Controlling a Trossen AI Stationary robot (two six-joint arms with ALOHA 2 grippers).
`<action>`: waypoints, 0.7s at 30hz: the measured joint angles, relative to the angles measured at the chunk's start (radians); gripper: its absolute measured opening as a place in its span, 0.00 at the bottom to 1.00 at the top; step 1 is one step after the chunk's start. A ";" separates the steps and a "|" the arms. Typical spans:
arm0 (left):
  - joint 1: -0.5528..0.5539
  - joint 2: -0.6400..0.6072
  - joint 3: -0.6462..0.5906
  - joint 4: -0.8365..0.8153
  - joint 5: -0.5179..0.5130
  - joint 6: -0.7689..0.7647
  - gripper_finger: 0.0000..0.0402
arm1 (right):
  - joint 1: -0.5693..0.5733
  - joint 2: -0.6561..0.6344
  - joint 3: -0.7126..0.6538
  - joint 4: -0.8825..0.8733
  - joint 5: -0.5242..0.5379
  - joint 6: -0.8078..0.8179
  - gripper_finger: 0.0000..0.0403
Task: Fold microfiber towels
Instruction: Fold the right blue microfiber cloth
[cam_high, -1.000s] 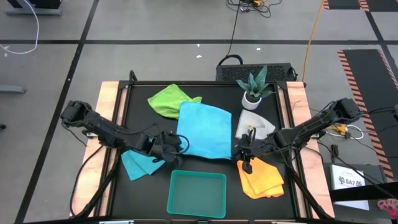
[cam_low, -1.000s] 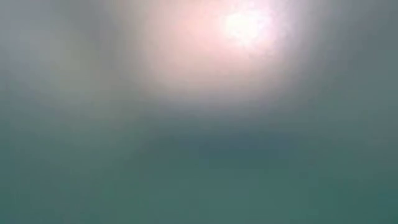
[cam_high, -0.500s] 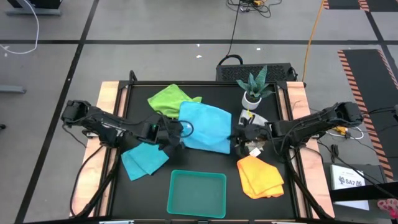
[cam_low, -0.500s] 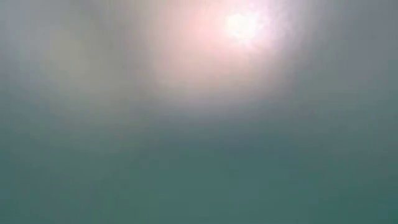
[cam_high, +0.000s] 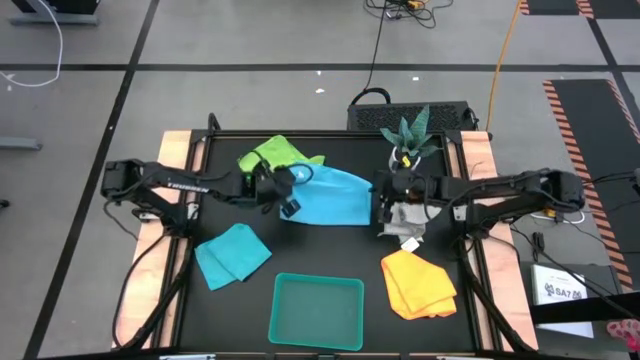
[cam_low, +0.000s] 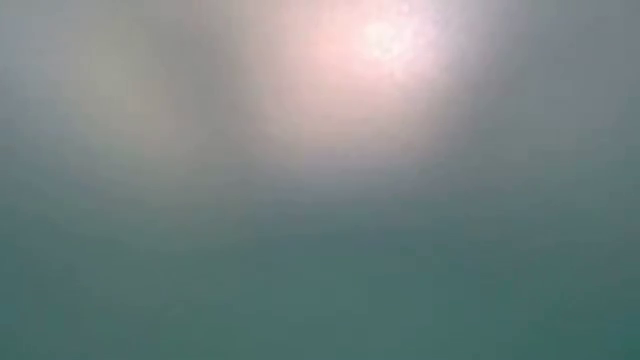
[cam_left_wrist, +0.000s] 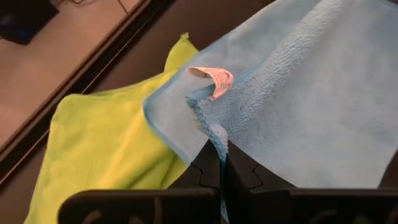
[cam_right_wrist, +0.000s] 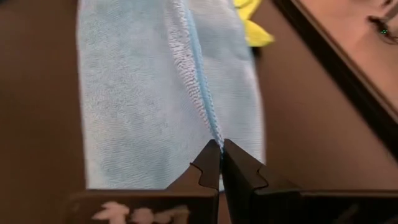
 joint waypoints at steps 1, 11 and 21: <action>0.020 0.000 0.000 0.012 0.030 0.015 0.00 | -0.017 0.000 0.000 0.000 -0.001 -0.007 0.00; 0.156 0.000 0.000 0.078 0.174 0.108 0.00 | -0.121 0.000 0.000 0.000 -0.006 -0.049 0.00; 0.183 0.145 0.000 0.157 0.165 0.154 0.06 | -0.144 0.004 0.001 -0.010 -0.054 -0.030 0.01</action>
